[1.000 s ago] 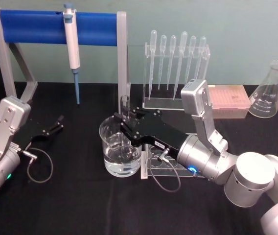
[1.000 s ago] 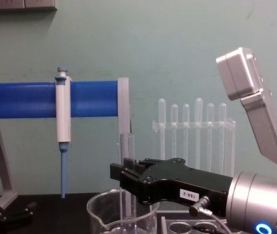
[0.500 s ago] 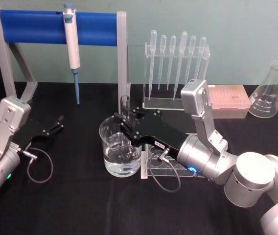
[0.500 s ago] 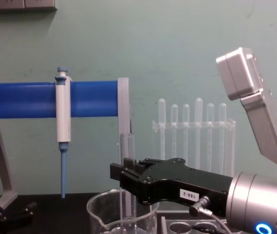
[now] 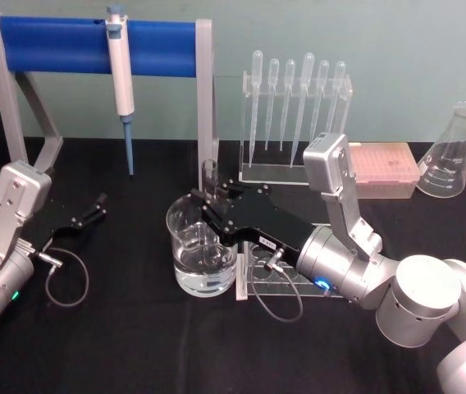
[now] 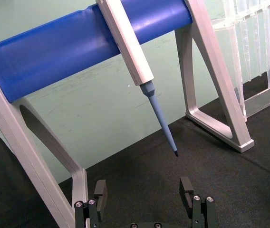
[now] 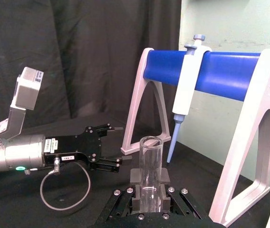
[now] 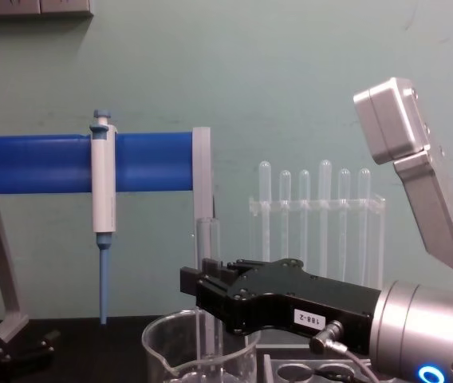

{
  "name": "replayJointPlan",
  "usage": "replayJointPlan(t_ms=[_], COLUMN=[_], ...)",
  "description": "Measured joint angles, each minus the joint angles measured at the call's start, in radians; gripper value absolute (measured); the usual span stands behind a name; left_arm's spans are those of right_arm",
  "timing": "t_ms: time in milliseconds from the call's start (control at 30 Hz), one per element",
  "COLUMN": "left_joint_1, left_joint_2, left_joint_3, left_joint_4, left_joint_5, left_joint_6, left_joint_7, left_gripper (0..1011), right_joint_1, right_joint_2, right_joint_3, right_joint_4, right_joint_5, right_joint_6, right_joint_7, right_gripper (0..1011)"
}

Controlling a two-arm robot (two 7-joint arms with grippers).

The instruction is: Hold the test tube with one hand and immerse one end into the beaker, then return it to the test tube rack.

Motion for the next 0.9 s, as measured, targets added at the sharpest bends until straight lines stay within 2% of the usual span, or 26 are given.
replayJointPlan(t_ms=[900], left_joint_1=[0.000], left_joint_2=[0.000], left_joint_3=[0.000], left_joint_4=[0.000], left_joint_5=[0.000], left_joint_6=[0.000], left_joint_7=[0.000], left_gripper=[1000], right_joint_1=[0.000], right_joint_2=[0.000], right_joint_3=[0.000], right_joint_4=[0.000], right_joint_5=[0.000], right_joint_6=[0.000], right_joint_7=[0.000], right_gripper=[225])
